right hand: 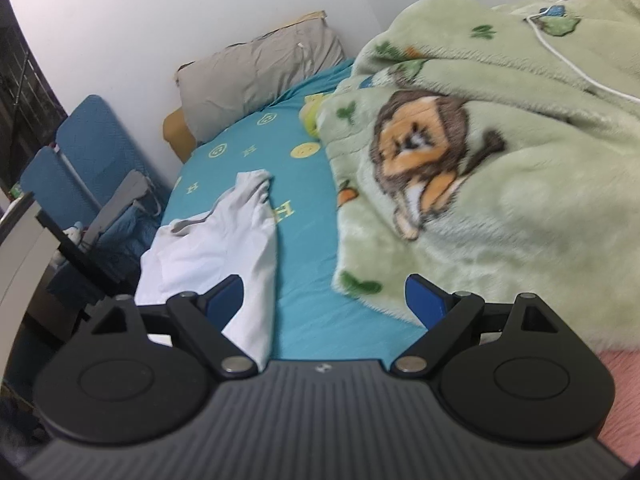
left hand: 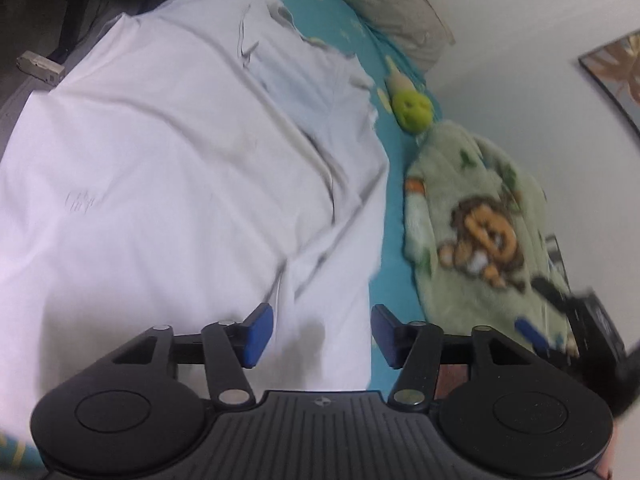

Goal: Fold clothes

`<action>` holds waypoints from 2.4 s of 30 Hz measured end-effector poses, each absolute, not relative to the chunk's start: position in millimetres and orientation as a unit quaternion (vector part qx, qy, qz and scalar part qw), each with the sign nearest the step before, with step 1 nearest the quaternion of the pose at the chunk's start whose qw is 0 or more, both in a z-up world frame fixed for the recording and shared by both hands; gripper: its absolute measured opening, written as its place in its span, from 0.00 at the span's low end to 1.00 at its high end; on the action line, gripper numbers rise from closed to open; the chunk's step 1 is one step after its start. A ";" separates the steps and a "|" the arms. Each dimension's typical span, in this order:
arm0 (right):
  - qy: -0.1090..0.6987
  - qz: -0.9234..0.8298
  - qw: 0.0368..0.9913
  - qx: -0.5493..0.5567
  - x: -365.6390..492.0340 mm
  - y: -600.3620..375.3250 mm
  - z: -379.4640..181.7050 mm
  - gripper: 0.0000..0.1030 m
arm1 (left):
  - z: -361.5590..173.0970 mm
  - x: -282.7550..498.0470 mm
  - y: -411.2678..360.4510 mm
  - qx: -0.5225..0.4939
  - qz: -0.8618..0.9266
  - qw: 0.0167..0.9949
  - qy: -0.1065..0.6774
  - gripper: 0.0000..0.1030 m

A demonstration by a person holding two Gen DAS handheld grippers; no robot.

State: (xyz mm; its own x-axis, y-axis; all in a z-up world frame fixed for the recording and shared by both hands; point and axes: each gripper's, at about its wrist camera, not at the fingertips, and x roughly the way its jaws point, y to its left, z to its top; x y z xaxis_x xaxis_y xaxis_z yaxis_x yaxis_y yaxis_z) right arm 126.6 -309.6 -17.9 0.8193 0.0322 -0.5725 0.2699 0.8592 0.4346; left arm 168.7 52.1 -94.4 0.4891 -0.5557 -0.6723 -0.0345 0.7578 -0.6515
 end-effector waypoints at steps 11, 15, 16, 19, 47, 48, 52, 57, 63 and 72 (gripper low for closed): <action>0.316 -0.055 0.913 0.250 145.9 -300.5 -34.8 0.87 | -142.2 320.7 15.3 -0.301 -0.077 0.850 0.425 0.62; 0.317 -0.048 0.913 0.253 156.7 -300.8 -38.0 0.87 | -157.4 344.6 11.1 -0.305 -0.069 0.862 0.400 0.56; 0.318 -0.047 0.913 0.252 160.0 -300.3 -39.1 0.87 | -156.8 348.4 7.6 -0.298 -0.082 0.867 0.391 0.56; 0.325 -0.042 0.909 0.258 169.5 -299.9 -43.5 0.87 | -152.3 358.1 -6.6 -0.251 -0.119 0.881 0.383 0.24; 0.343 -0.044 0.894 0.283 177.9 -302.4 -53.4 0.87 | -148.6 379.5 -2.6 -0.225 -0.023 0.887 0.403 0.64; 0.345 -0.043 0.894 0.282 178.5 -302.1 -54.0 0.87 | -149.8 381.4 -3.9 -0.218 -0.022 0.893 0.393 0.53; 0.350 -0.041 0.893 0.280 182.2 -300.6 -56.5 0.87 | -155.8 383.7 -0.8 -0.203 -0.024 0.907 0.369 0.18; 0.353 -0.038 0.891 0.282 185.1 -299.5 -58.5 0.86 | -131.1 381.2 7.8 -0.182 -0.062 0.926 0.325 0.04; 0.357 -0.039 0.891 0.277 191.1 -296.0 -60.7 0.87 | -112.8 392.4 -1.9 -0.075 0.000 0.948 0.309 0.07; 0.363 -0.039 0.894 0.261 193.5 -292.9 -61.8 0.86 | -111.3 291.2 28.7 -0.136 -0.074 0.892 0.424 0.58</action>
State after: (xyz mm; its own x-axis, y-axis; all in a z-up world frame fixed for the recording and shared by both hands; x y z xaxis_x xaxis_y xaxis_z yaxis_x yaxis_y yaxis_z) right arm 193.5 -292.9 -61.8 0.7331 0.1191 -0.6696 0.2599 0.8608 0.4376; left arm 291.2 28.7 -111.3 0.6294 -0.2475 -0.7366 0.0168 0.9520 -0.3055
